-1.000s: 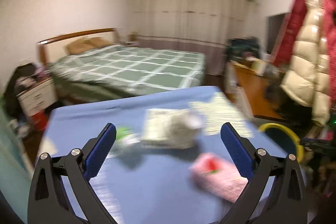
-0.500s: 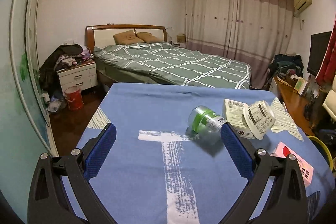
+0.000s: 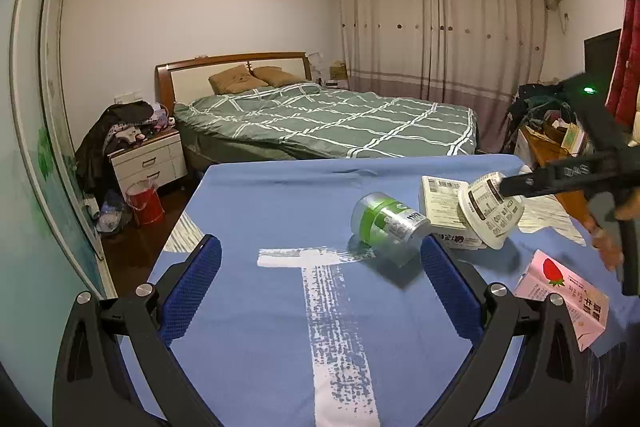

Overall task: Collect trash
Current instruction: 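Grasp the white round tub with the right tool and lift it, then carry the white tub over the yellow bin and open the right tool, then grasp the pink strawberry milk carton with the left tool and lift it, then carry the milk carton over the yellow bin and open the left tool, then grasp the cream barcode-labelled box with the right tool and lift it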

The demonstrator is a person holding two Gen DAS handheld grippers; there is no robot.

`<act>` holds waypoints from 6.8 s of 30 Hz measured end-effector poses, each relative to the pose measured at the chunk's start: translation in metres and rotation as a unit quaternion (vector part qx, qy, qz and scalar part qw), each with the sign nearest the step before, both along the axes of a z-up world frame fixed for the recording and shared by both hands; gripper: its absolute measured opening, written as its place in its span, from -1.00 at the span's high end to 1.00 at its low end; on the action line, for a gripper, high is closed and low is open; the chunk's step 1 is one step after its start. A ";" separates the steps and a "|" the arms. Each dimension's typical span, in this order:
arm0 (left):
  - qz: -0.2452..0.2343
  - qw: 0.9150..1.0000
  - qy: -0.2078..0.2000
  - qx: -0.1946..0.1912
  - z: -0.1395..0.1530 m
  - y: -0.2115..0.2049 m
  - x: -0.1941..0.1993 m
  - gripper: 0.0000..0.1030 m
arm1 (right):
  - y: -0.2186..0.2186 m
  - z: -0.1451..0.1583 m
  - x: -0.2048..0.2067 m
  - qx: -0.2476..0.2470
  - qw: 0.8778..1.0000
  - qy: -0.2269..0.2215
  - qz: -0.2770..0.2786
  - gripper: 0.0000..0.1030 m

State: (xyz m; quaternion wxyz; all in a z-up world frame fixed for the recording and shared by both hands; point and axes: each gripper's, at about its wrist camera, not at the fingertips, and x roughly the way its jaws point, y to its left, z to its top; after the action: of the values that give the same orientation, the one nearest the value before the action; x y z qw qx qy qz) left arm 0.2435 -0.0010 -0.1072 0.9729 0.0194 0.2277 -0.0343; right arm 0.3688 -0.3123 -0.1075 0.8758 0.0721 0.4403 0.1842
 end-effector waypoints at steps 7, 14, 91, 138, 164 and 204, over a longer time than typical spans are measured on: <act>-0.006 1.000 0.007 -0.006 -0.001 -0.002 0.001 -0.90 | 0.015 -0.020 0.021 -0.010 0.999 0.038 -0.003 -0.60; -0.008 1.000 0.011 -0.004 -0.003 -0.003 0.002 -0.90 | 0.005 -0.011 0.005 -0.007 1.000 0.011 -0.021 -0.49; -0.090 0.974 0.194 0.070 -0.048 -0.085 0.010 -0.90 | -0.266 -0.042 -0.221 -0.016 0.938 -0.030 -0.346 -0.63; -0.389 0.888 0.236 0.073 0.020 -0.366 -0.004 0.02 | -0.302 -0.024 -0.296 -0.044 0.925 -0.058 -0.372 -0.63; -0.340 0.936 0.086 0.036 0.050 -0.328 -0.013 -0.85 | -0.309 -0.031 -0.311 -0.052 0.925 -0.042 -0.375 -0.63; 0.014 0.999 0.036 -0.033 -0.003 0.027 0.002 -0.90 | 0.066 -0.013 0.083 -0.057 0.983 0.140 -0.104 -0.63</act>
State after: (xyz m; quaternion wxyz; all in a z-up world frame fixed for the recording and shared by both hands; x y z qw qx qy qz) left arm 0.2453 0.0255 -0.1099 0.9645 -0.0175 0.2620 -0.0287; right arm 0.4514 -0.2460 -0.1207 0.8227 0.0922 0.5582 0.0551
